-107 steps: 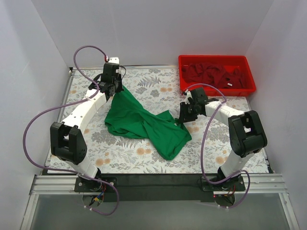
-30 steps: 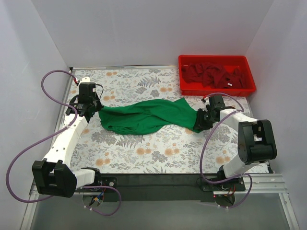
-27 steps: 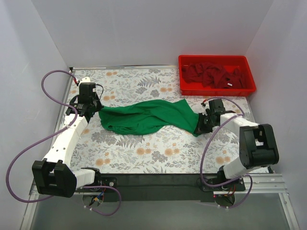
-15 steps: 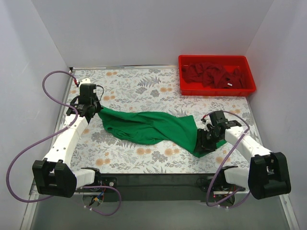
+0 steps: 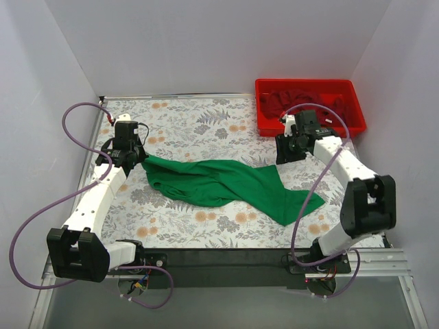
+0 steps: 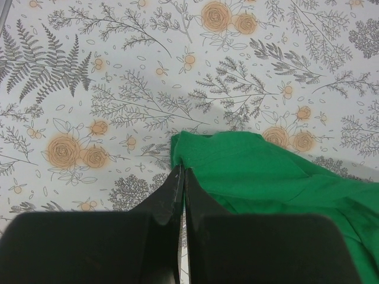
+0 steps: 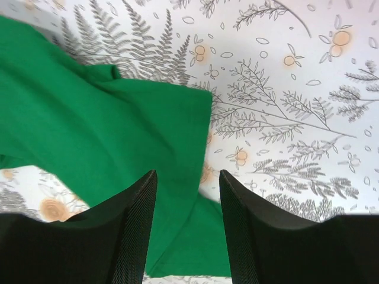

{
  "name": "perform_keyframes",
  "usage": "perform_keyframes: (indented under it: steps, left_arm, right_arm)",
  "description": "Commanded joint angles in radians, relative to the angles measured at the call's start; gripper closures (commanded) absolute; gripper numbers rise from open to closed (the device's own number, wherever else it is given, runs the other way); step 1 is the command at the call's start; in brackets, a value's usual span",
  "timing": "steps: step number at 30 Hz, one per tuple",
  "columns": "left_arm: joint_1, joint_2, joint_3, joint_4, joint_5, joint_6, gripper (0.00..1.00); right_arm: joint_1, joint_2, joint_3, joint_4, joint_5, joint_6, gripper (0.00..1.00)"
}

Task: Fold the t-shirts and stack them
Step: Flatten the tshirt out

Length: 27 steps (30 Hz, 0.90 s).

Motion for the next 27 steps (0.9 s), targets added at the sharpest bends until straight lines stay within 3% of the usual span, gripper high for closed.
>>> perform_keyframes:
  steps: [1,6,16,27]
  left_arm:
    - [0.003,-0.016,0.009,-0.008,0.015,-0.005,1.0]
    - [0.003,-0.01,0.022,-0.022,0.053,-0.023,1.0]
    - [0.003,-0.01,0.017,-0.01,0.083,-0.028,1.0]
    - [0.003,0.009,0.023,-0.002,0.076,-0.025,1.0]
  right_arm:
    - [0.0,0.103,0.071,0.028,0.013,-0.106,0.54]
    - [0.0,0.235,0.108,0.035,0.008,-0.162,0.53]
    - [0.014,0.333,0.133,0.074,-0.018,-0.207,0.46]
    - [0.059,0.407,0.137,0.083,0.017,-0.235,0.49]
